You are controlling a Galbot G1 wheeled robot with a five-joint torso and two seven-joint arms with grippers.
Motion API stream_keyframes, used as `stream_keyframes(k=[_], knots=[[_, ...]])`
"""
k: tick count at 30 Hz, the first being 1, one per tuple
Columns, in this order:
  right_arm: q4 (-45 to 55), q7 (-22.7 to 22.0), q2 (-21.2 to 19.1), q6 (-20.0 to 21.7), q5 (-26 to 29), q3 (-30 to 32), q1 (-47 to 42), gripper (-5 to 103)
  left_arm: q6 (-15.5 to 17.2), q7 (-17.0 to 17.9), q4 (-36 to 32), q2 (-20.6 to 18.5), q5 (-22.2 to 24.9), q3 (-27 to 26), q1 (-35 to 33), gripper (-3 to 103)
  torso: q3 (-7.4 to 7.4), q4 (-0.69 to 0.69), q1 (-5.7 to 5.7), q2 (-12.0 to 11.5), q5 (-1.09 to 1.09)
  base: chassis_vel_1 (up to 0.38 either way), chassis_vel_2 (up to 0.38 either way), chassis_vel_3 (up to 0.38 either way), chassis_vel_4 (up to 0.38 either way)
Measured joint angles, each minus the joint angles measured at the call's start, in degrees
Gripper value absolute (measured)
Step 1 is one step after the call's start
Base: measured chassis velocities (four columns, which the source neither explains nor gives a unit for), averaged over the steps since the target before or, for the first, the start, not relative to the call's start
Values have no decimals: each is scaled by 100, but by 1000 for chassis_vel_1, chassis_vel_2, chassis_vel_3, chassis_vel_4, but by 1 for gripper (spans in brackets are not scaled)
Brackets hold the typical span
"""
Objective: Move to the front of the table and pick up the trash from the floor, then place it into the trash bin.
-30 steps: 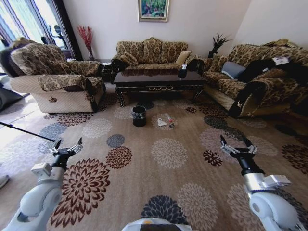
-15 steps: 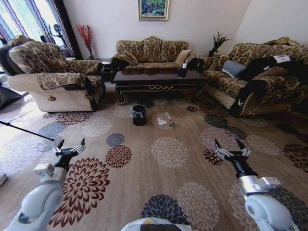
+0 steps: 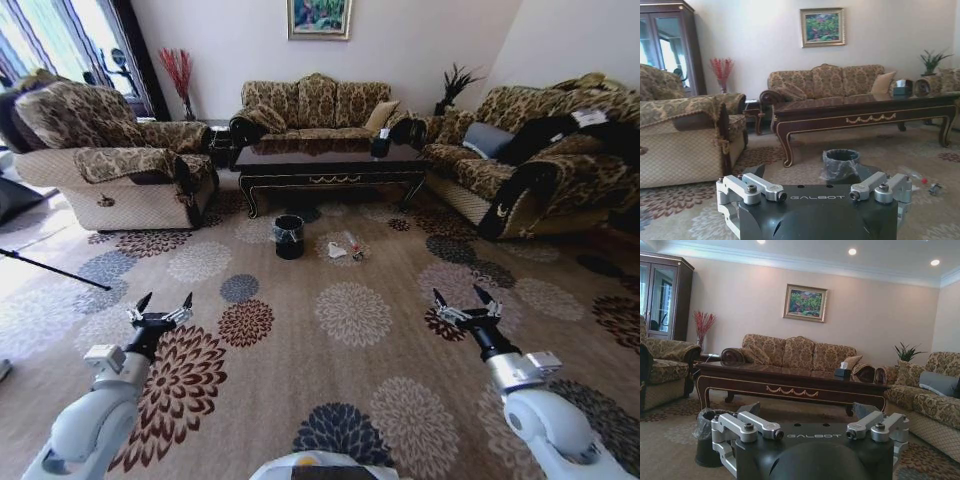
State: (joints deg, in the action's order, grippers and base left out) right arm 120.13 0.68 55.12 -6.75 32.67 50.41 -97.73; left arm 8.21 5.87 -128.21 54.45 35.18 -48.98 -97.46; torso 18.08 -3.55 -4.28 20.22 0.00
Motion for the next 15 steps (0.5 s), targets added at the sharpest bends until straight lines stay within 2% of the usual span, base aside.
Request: stream_keyframes(k=[5,15], knots=[[37,0,-4,0,0,12,-6,100,-43,-224,-30,-48,52,30,-28,100,-73,1,36,-109,-1,0,0,0,0],[37,-2,-9,-1,-39,-37,7,100,-88,-263,-10,100,-11,52,-94,100,-233,1,102,-333,-1,0,0,0,0]])
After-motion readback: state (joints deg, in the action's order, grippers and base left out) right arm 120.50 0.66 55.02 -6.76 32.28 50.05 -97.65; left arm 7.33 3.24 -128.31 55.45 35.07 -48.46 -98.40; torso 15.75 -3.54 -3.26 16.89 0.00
